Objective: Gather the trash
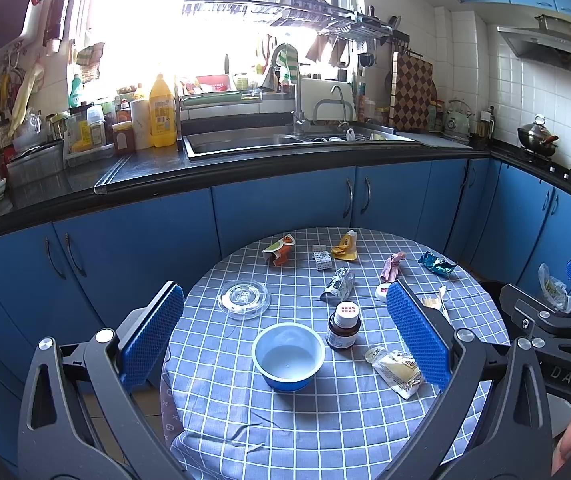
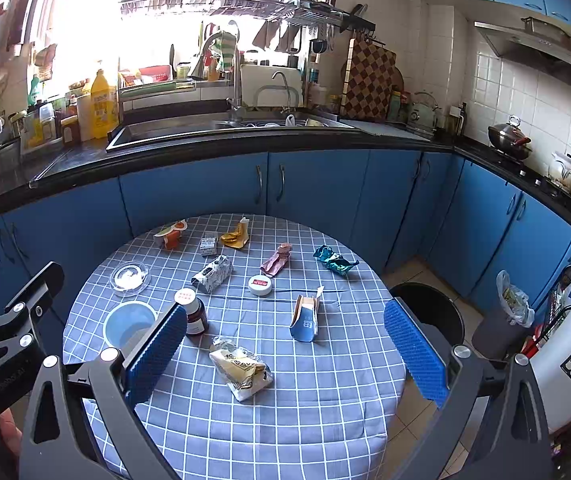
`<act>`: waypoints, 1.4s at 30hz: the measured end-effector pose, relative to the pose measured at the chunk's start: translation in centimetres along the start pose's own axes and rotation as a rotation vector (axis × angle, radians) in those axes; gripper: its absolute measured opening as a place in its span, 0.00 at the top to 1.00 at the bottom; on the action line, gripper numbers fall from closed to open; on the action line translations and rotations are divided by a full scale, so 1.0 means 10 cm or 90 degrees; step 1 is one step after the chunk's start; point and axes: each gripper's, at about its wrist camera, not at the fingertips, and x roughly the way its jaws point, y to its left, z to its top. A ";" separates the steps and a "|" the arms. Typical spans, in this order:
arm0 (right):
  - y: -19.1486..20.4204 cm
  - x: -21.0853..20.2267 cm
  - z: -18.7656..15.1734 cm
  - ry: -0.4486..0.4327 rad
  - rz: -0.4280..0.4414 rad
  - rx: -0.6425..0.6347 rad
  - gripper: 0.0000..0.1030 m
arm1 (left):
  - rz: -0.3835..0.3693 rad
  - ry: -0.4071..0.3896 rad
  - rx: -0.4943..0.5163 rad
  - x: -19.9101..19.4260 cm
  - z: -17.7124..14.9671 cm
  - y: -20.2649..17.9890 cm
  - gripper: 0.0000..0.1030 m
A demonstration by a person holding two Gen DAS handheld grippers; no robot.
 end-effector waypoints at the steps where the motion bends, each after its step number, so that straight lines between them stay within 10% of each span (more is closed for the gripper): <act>1: 0.00 0.00 0.00 -0.001 0.000 0.000 0.07 | 0.000 -0.001 0.000 0.00 0.00 0.00 0.03; 42: 0.00 -0.04 0.03 -0.003 0.002 -0.002 0.07 | -0.006 -0.007 -0.002 -0.08 0.06 0.01 0.03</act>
